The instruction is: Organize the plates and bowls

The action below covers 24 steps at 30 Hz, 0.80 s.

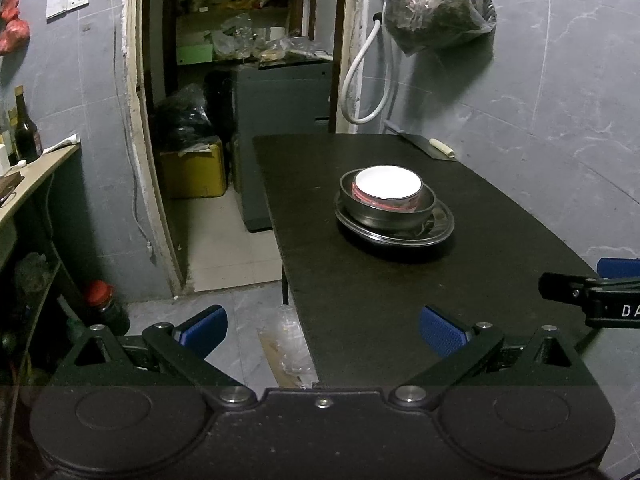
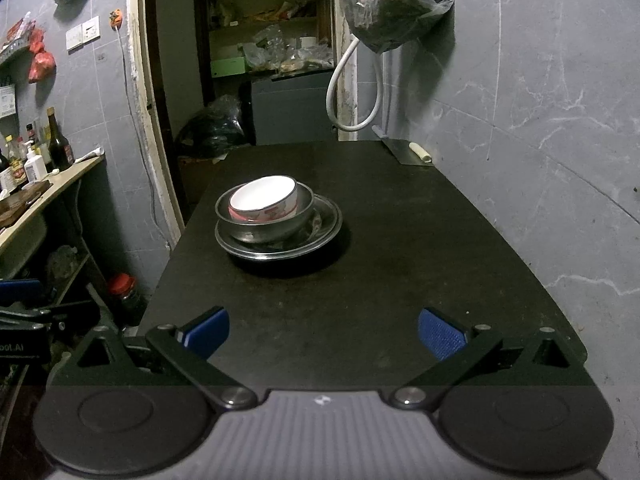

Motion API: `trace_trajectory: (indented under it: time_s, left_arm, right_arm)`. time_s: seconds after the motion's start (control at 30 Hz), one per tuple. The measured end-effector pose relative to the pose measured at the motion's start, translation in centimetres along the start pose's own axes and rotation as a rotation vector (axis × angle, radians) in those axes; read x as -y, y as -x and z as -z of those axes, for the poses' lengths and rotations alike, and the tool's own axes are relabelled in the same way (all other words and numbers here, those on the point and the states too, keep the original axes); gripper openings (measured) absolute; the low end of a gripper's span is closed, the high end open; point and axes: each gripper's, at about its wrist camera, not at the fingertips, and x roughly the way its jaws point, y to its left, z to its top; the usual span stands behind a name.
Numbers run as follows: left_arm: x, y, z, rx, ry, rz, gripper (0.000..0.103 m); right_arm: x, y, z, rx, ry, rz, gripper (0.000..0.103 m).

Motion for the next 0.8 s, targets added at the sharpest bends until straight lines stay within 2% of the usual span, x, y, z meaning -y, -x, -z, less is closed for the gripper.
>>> trace_trajectory:
  time_s: [0.8]
  left_arm:
    - [0.03,0.02,0.04,0.004,0.0,0.0,0.102]
  right_arm:
    - [0.2,0.23,0.14,0.007,-0.004,0.003,0.103]
